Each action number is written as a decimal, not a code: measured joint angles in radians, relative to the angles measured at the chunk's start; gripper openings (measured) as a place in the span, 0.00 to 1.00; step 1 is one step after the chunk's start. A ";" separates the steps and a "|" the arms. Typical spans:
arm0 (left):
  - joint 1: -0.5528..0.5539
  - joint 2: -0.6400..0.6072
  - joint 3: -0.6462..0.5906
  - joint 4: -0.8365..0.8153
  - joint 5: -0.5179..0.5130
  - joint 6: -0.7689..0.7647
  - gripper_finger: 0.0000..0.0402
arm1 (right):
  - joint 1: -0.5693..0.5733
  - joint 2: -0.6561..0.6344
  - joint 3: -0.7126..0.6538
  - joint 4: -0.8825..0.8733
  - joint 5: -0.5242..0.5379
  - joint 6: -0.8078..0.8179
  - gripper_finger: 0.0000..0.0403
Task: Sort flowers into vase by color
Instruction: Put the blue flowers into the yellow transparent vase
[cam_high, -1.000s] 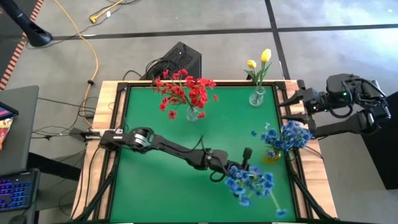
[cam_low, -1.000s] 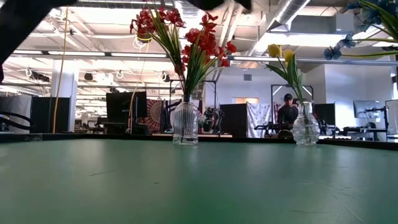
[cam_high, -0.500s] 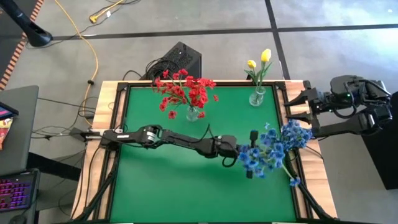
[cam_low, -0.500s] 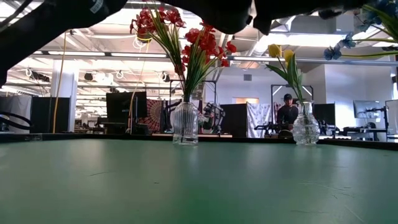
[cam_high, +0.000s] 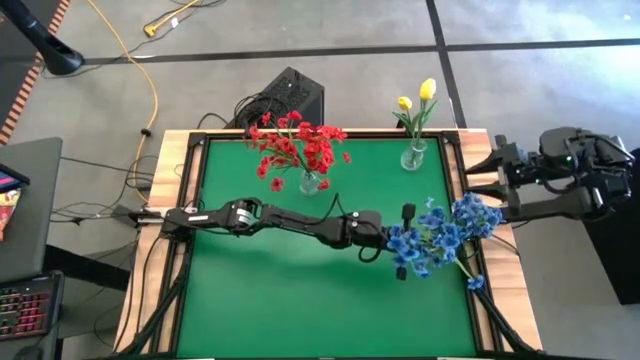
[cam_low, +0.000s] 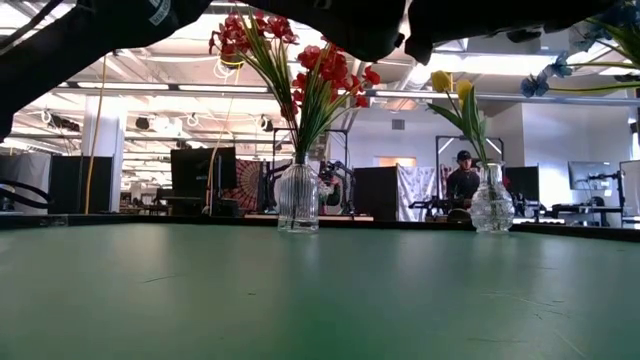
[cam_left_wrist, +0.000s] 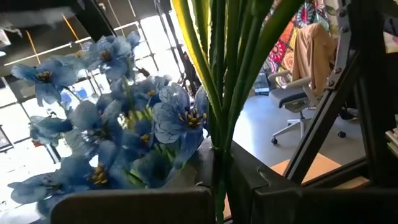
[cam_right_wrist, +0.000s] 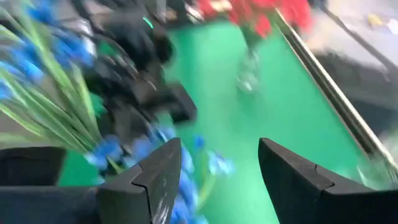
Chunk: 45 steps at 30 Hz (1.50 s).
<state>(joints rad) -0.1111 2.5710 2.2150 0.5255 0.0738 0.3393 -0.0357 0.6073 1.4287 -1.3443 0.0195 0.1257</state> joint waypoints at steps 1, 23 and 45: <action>0.002 0.000 0.000 0.000 0.000 0.000 0.00 | 0.000 -0.021 -0.019 -0.027 0.024 0.026 0.59; 0.016 0.047 0.002 0.111 0.018 -0.042 0.00 | -0.007 -0.428 -0.228 -0.228 0.488 0.450 0.59; 0.021 0.097 0.001 0.154 -0.003 -0.087 0.00 | -0.053 -0.432 -0.409 -0.228 0.323 0.469 0.59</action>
<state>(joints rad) -0.0906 2.6682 2.2162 0.6792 0.0711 0.2523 -0.0891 0.1757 1.0197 -1.5720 0.3423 0.5945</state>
